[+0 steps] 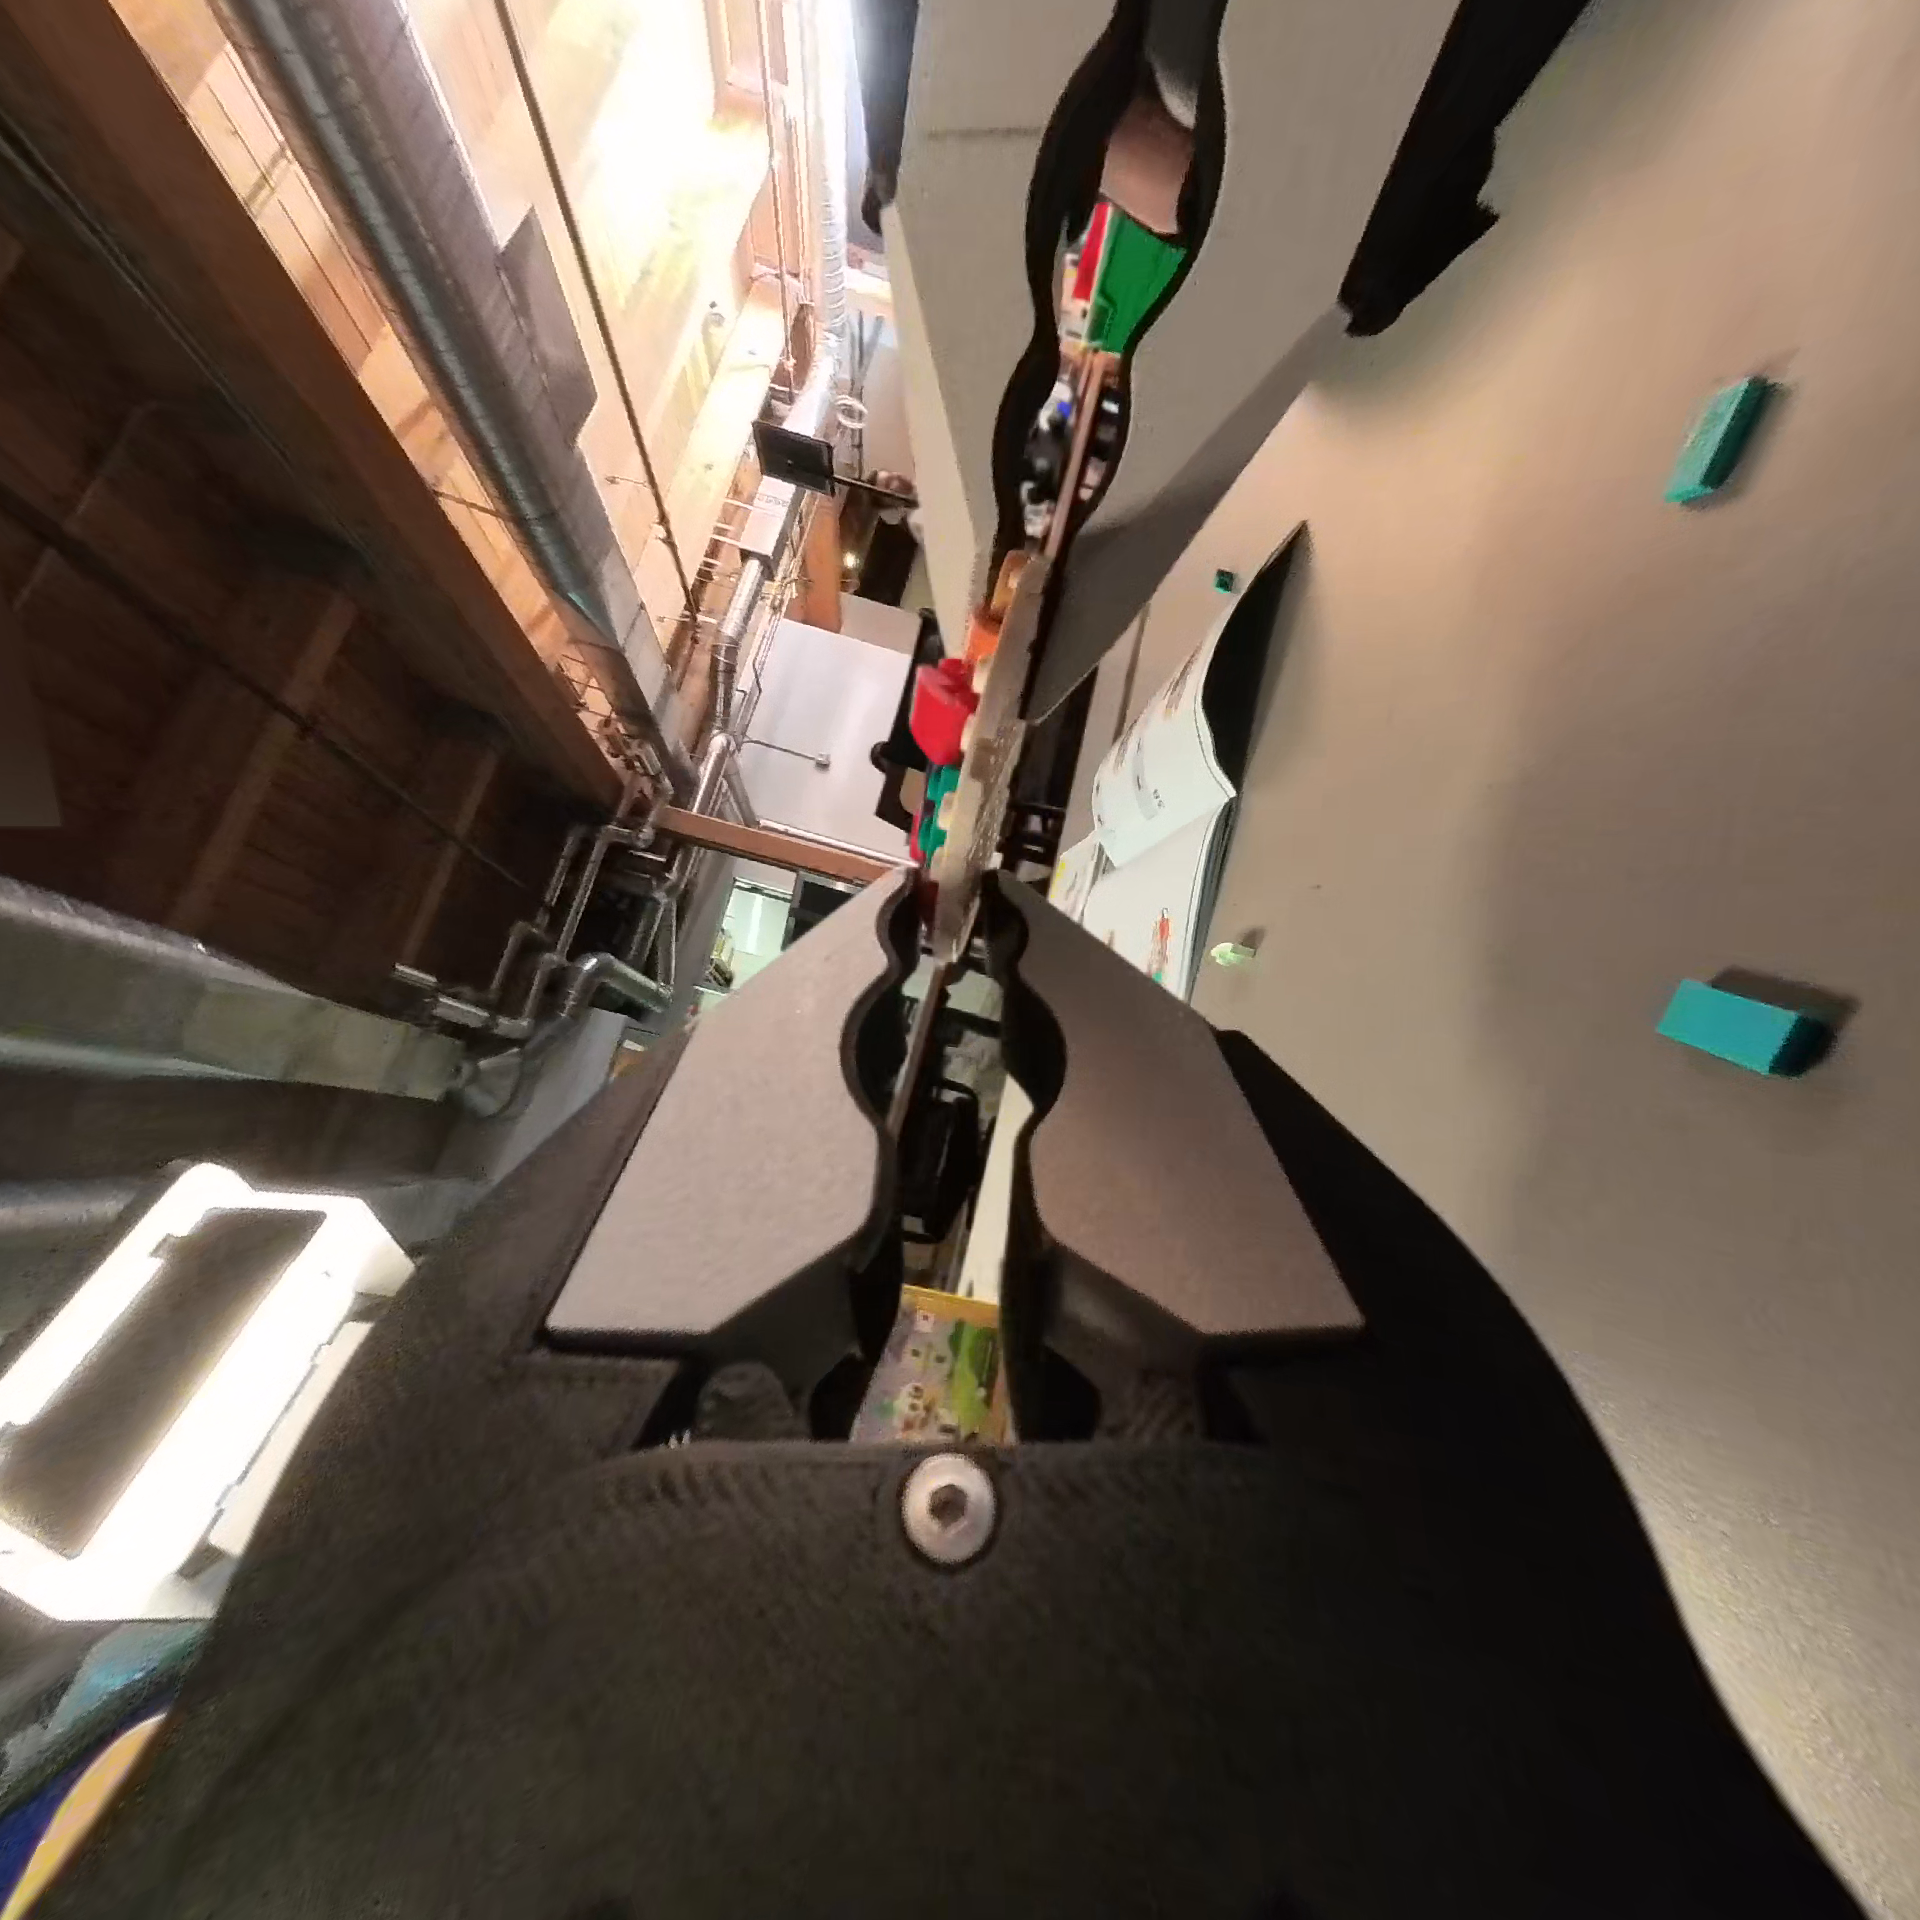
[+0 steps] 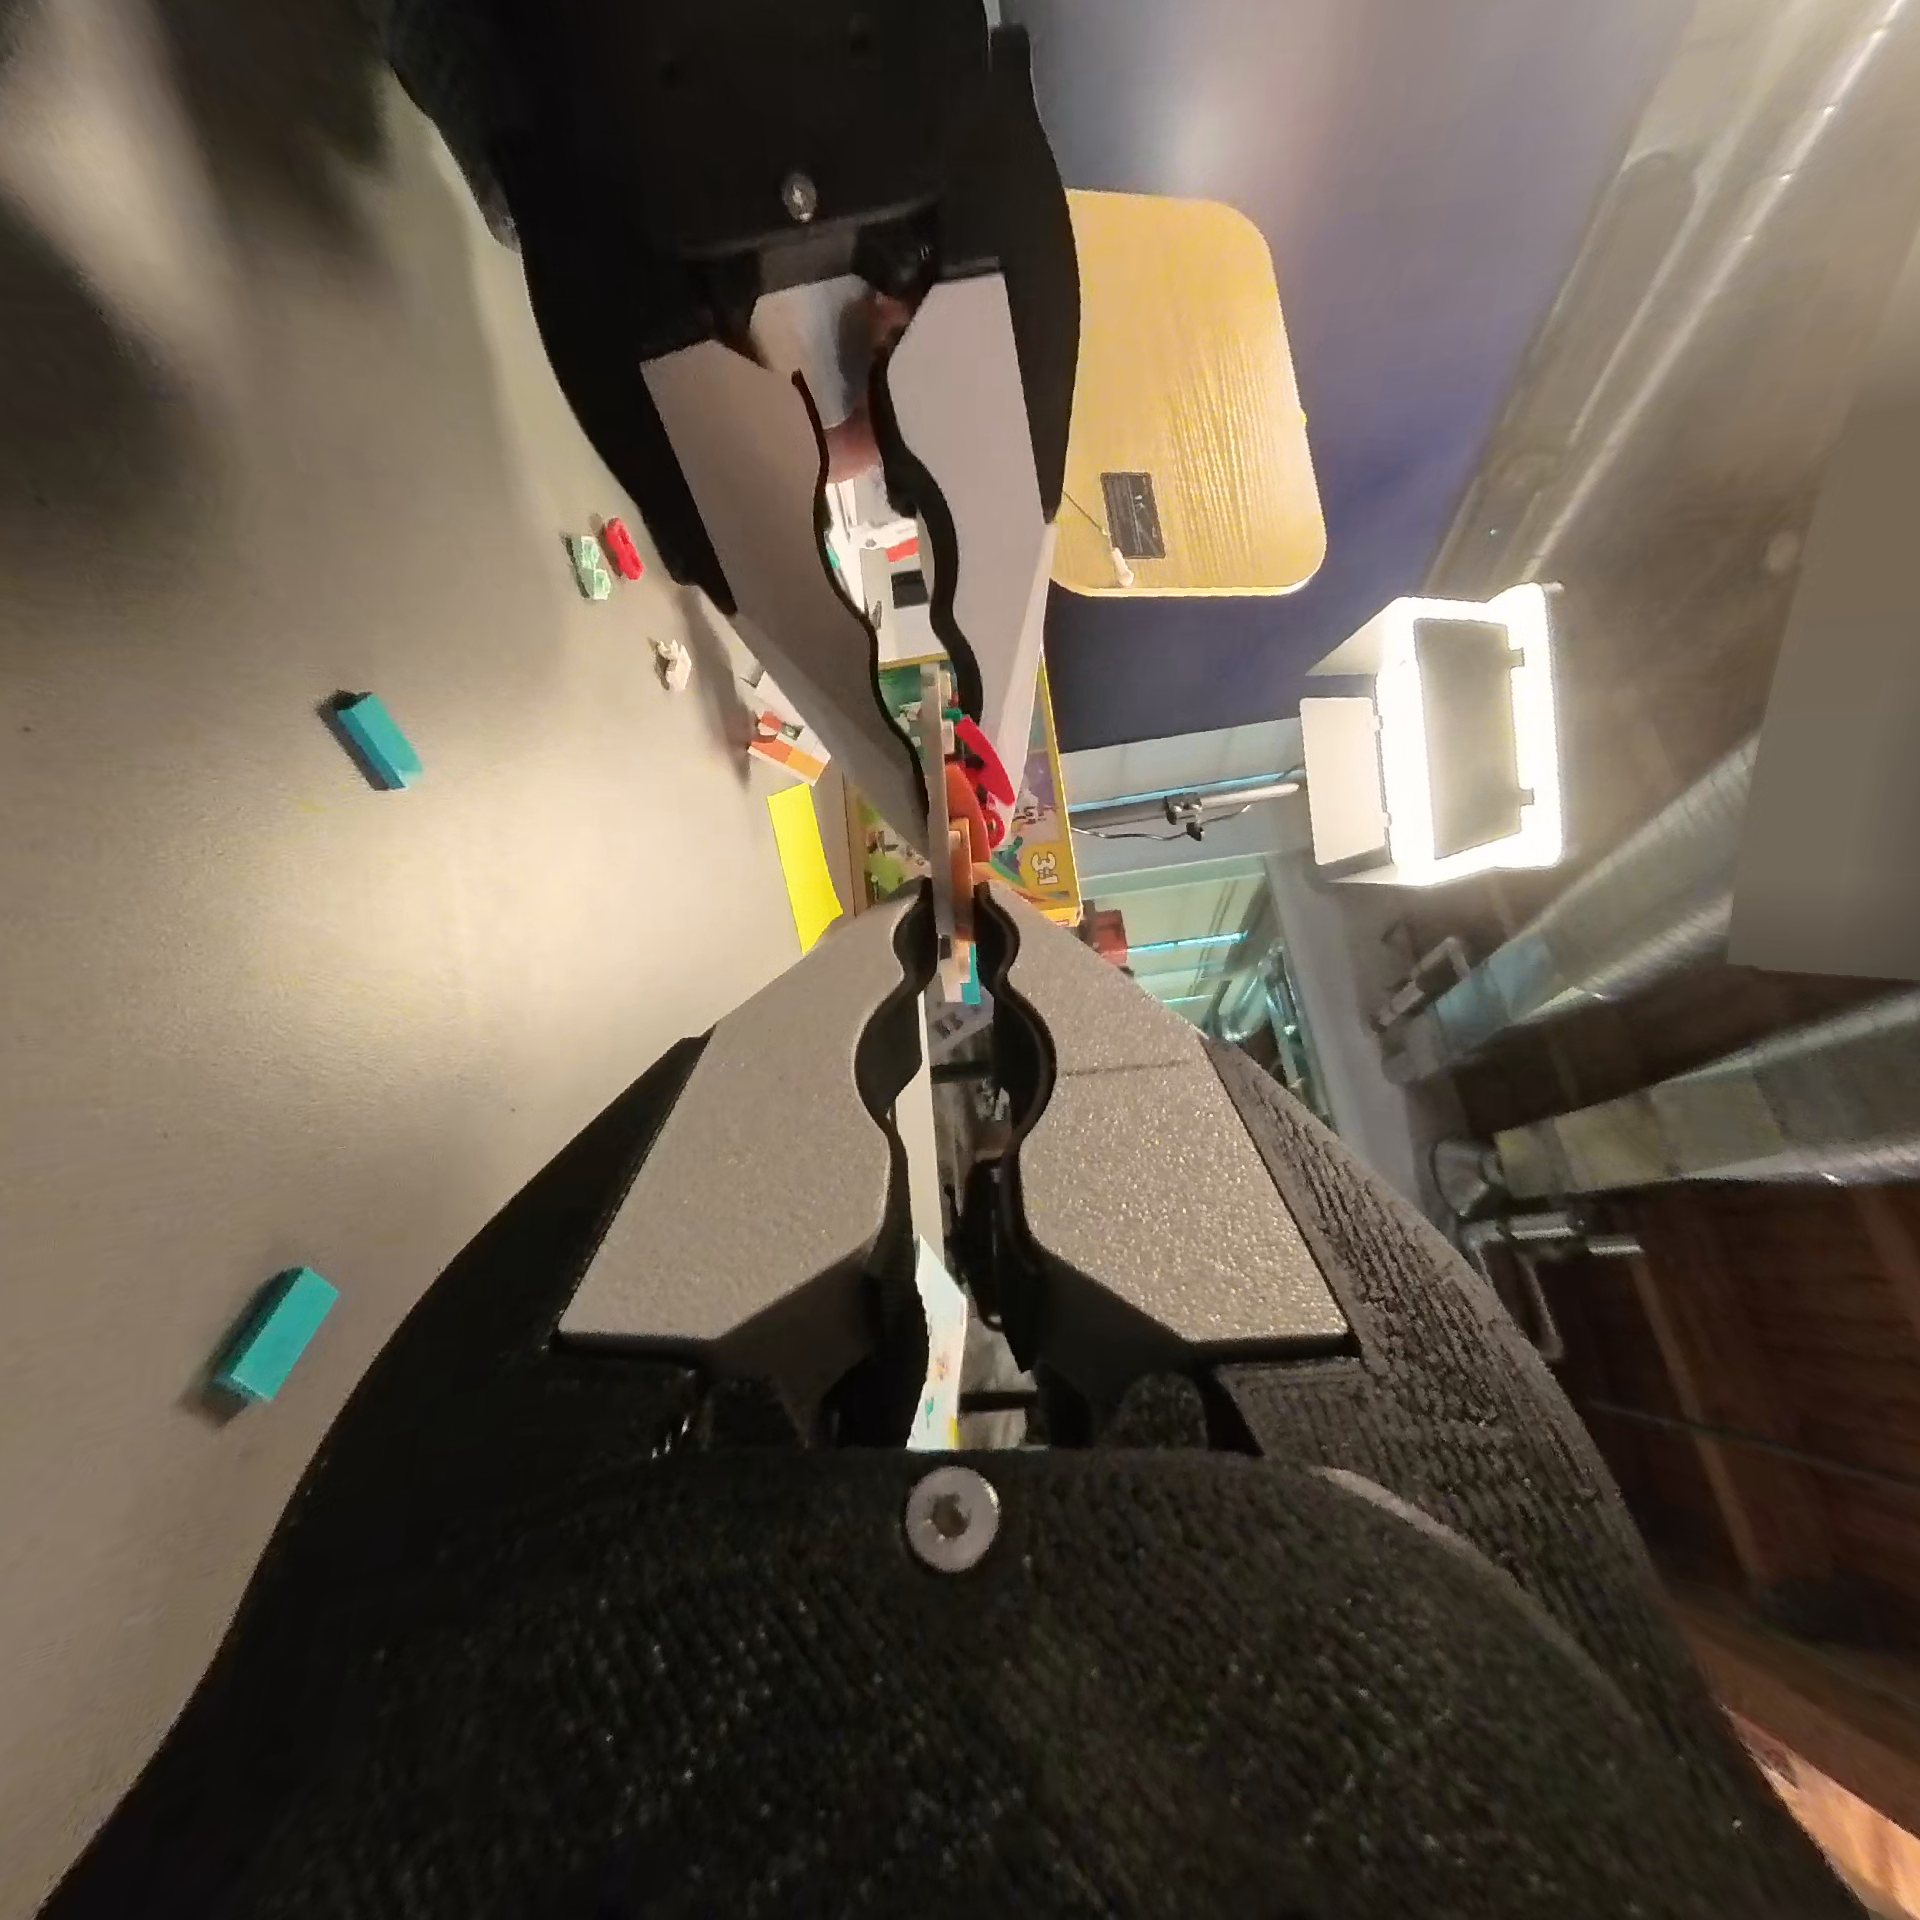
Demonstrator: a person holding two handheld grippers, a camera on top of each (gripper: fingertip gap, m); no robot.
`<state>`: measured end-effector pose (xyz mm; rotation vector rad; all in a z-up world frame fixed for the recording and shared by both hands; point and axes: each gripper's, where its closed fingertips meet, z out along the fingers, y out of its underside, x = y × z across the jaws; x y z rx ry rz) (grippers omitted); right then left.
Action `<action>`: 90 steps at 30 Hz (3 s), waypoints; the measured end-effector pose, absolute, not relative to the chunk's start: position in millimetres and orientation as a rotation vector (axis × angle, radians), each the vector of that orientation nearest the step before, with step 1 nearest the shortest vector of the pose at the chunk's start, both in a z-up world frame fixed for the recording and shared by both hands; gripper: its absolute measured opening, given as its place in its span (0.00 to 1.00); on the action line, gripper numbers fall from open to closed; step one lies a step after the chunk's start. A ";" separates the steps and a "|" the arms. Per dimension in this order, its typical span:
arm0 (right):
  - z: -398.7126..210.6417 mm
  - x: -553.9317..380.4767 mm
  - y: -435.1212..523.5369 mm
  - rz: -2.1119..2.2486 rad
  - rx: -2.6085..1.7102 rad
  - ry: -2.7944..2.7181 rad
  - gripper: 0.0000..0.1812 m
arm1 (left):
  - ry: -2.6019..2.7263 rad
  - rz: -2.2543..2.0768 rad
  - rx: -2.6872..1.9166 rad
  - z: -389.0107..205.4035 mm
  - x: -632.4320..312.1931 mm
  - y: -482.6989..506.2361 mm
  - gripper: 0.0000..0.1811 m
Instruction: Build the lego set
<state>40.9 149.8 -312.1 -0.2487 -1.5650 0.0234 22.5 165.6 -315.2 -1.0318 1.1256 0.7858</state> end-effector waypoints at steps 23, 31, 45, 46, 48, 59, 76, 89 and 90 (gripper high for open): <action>-316.5 38.7 153.9 0.068 -0.297 -1.587 0.03 | 1.157 0.753 -1.081 -320.1 19.7 165.5 0.05; -320.3 38.1 159.5 0.087 -0.337 -1.600 0.03 | 1.188 0.781 -1.083 -323.8 19.1 165.6 0.05; -319.2 36.3 161.2 0.099 -0.366 -1.594 0.03 | 1.169 0.728 -1.135 -324.3 17.0 167.5 0.04; -318.1 36.1 160.6 0.104 -0.368 -1.591 0.03 | 1.164 0.725 -1.133 -323.5 16.8 167.2 0.04; -317.3 35.8 160.3 0.095 -0.363 -1.589 0.03 | 1.161 0.725 -1.131 -322.9 16.7 166.9 0.04; -316.5 36.4 157.4 0.023 -0.319 -1.596 0.03 | 1.152 0.710 -1.127 -322.8 17.7 166.3 0.04; -327.2 35.2 163.7 0.090 -0.413 -1.653 0.14 | 1.163 0.734 -1.147 -328.6 15.5 172.2 0.04; -305.7 35.2 140.4 0.791 -1.042 -1.530 0.20 | 1.177 0.780 -1.155 -333.9 6.3 173.8 0.04; -302.4 32.8 140.0 0.813 -1.094 -1.486 0.16 | 1.177 0.781 -1.154 -333.9 6.1 173.1 0.04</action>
